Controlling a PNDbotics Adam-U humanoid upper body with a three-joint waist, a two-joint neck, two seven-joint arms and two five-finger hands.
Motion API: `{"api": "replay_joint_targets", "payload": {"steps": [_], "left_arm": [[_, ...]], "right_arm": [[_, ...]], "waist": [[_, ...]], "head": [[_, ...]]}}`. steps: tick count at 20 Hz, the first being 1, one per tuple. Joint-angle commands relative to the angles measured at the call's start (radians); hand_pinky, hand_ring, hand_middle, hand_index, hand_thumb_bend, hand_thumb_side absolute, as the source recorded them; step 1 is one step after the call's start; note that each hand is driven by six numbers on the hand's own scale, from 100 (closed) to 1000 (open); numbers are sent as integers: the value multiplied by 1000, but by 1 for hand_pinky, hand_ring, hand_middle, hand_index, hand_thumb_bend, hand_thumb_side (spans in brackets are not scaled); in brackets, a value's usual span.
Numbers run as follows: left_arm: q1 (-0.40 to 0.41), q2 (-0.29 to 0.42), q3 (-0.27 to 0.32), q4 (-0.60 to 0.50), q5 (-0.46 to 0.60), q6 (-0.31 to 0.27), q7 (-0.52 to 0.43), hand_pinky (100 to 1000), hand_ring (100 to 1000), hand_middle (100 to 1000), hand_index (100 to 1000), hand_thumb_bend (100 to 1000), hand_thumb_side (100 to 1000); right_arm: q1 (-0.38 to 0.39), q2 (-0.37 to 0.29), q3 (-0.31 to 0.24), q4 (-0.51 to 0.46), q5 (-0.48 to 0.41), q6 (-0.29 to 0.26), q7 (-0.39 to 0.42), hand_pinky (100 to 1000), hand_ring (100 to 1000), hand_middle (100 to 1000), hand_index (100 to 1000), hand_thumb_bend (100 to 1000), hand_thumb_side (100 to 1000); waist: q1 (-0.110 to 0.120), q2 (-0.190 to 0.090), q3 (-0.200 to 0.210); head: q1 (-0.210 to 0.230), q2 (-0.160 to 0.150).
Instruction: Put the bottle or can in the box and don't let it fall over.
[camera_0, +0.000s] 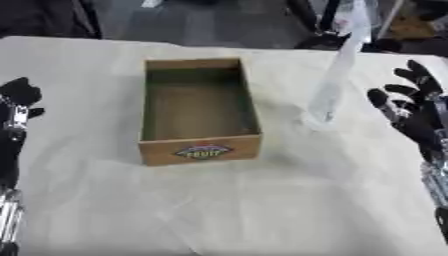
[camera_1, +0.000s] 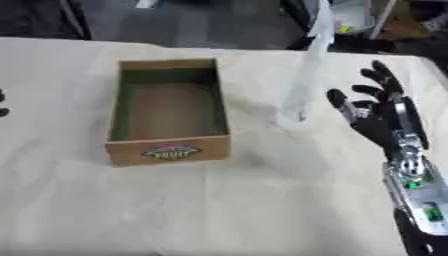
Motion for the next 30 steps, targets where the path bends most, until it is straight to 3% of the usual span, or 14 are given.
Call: {"api": "replay_joint_targets", "payload": {"steps": [1, 12, 30], "left_arm": [[-7, 6, -1, -10, 5, -1, -4, 742, 779, 672, 819, 466, 748], [-8, 3, -3, -10, 8, -2, -6, 742, 779, 671, 819, 468, 748], [-9, -2, -7, -8, 11, -4, -12, 743, 779, 670, 819, 472, 749]], "right_arm": [[-49, -36, 6, 47, 28, 1, -11, 691, 828, 906, 1000, 697, 497], [-185, 0, -20, 218, 117, -3, -54, 700, 824, 892, 1000, 697, 498], [-309, 14, -45, 348, 181, -6, -91, 696, 814, 883, 1000, 695, 506]], "waist": [[1, -18, 3], [4, -19, 17], [9, -22, 41]], "head": [[-5, 4], [-13, 4], [-25, 6]]}}
